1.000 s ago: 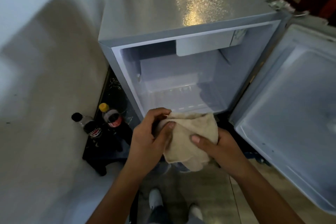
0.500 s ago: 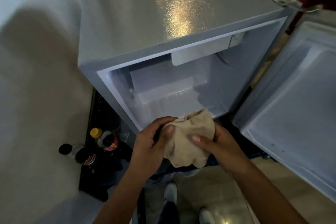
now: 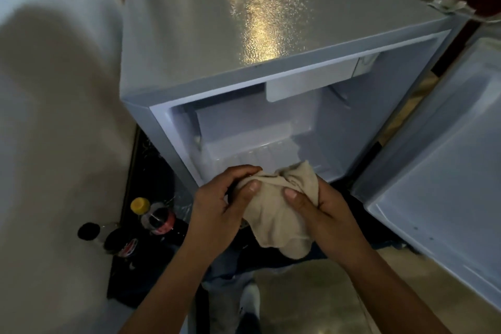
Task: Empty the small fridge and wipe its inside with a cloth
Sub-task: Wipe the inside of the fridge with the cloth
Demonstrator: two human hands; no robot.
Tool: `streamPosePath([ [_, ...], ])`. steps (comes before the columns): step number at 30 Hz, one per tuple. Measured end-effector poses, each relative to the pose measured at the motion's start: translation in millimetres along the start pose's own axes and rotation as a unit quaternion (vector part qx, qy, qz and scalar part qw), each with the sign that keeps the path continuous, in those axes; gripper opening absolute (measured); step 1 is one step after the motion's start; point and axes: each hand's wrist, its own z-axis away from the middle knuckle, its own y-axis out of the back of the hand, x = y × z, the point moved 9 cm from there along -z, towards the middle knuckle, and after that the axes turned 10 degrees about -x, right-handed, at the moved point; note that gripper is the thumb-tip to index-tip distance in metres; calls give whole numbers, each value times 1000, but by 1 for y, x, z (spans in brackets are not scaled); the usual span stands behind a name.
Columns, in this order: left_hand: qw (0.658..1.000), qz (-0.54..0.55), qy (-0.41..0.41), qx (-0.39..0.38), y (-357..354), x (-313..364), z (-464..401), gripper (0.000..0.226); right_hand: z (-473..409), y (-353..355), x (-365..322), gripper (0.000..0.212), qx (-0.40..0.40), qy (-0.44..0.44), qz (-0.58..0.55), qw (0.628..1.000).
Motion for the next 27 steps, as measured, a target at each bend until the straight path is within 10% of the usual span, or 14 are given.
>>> streamPosePath([
  [5,965,-211,-130,80,18,53,20,24,19,28,21,31,20,-37,-75,996],
  [12,807,-481,-232,251,85,100,35,34,21,80,68,17,80,-104,-100,986],
  [27,774,-461,-318,295,106,47,0,44,-132,142,155,30,314,-15,-105,943],
])
